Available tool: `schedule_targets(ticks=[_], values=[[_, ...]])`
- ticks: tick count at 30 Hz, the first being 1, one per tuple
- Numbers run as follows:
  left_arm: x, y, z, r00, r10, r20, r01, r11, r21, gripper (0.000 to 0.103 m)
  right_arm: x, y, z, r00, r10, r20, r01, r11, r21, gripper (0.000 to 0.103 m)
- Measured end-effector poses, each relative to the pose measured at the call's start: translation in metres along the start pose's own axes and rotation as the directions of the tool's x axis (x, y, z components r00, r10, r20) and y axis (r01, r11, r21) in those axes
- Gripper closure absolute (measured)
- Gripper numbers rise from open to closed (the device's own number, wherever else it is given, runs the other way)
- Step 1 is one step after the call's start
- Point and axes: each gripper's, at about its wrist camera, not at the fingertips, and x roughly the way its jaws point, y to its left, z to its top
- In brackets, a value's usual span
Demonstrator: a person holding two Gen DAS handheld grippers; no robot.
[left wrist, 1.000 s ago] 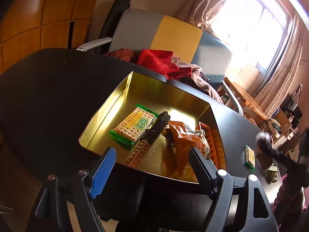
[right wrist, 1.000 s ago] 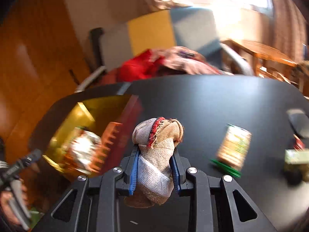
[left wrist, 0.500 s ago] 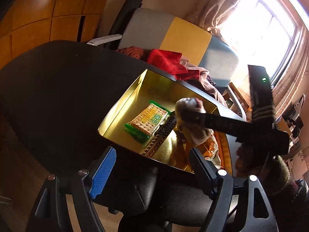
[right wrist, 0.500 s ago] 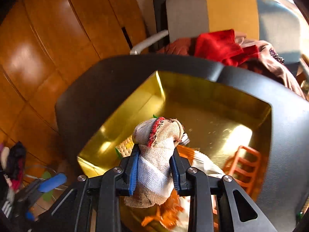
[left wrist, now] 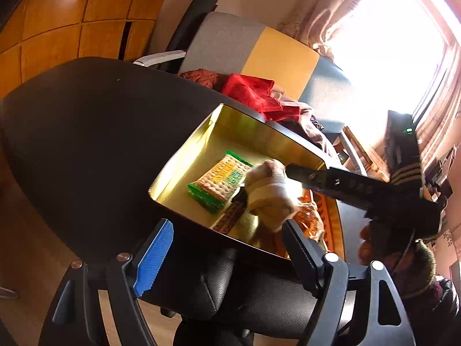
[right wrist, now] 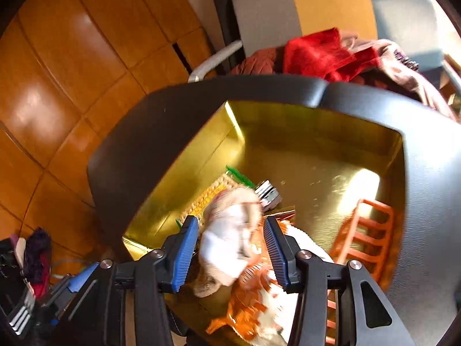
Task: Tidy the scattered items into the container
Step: 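Release the white sock into the gold tray with the right tool, then grasp the WEIDAN cracker pack with the left tool while the right tool approaches the green juice box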
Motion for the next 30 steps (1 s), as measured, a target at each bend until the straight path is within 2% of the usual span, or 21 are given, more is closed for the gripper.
schedule_targets(ticks=[3,7,12,17,23,26,30], values=[[-0.003,-0.011,-0.001,1.000,-0.014,0.001,0.014,1.000,0.027,0.024,-0.028,-0.020,-0.010,0.998,-0.019,0.062,0.015,0.998,0.056,0.054],[-0.004,-0.033,-0.004,0.999,-0.043,-0.012,0.043,0.996,0.081,0.023,-0.070,-0.065,-0.038,0.989,-0.088,0.117,0.067,0.983,0.170,0.054],[0.003,-0.070,-0.010,0.994,-0.089,-0.058,0.097,0.983,0.156,0.023,-0.129,-0.138,-0.086,0.959,-0.243,0.147,0.183,0.924,0.335,0.052],[0.011,-0.115,-0.021,0.984,-0.138,-0.116,0.164,0.953,0.256,0.023,-0.199,-0.212,-0.142,0.902,-0.397,0.168,0.259,0.811,0.524,0.050],[0.029,-0.174,-0.039,0.961,-0.172,-0.216,0.243,0.899,0.365,0.023,-0.289,-0.268,-0.201,0.805,-0.558,0.200,0.314,0.688,0.654,0.044],[0.042,-0.204,-0.049,0.944,-0.182,-0.274,0.285,0.869,0.404,0.023,-0.321,-0.295,-0.210,0.779,-0.580,0.237,0.277,0.659,0.699,0.043],[0.054,-0.245,-0.054,0.925,-0.210,-0.316,0.340,0.830,0.442,0.023,-0.335,-0.327,-0.196,0.760,-0.593,0.265,0.269,0.659,0.702,0.043]])
